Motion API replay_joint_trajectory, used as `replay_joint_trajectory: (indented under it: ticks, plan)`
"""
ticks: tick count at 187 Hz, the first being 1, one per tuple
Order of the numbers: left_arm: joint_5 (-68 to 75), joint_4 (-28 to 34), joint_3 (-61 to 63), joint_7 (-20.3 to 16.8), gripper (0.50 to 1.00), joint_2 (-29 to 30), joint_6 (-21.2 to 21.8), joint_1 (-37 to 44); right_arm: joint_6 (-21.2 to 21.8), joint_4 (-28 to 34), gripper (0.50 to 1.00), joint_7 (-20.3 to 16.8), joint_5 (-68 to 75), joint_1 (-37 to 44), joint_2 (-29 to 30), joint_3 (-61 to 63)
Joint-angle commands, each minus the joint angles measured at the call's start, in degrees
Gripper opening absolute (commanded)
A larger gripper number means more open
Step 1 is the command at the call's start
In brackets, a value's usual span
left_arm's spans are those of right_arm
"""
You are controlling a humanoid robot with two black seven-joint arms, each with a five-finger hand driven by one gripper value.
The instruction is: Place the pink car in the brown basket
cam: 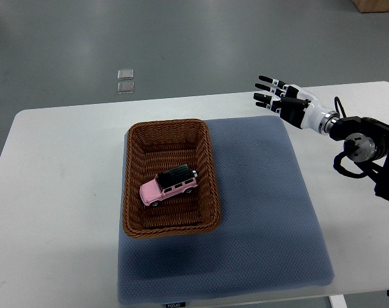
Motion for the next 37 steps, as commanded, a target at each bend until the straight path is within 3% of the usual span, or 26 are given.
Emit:
replay_joint_trajectory:
  ticks: [1, 37]
  plan:
    - [0.0, 0.0, 0.0, 0.0, 1.000, 0.0, 0.0, 0.0, 0.1, -0.2, 0.915, 0.1, 0.4, -0.2, -0.4, 0.0]
    - [0.0, 0.0, 0.0, 0.0, 1.000, 0.0, 0.0, 0.0, 1.1, -0.8, 0.915, -0.1, 0.7, -2.5, -0.1, 6.1]
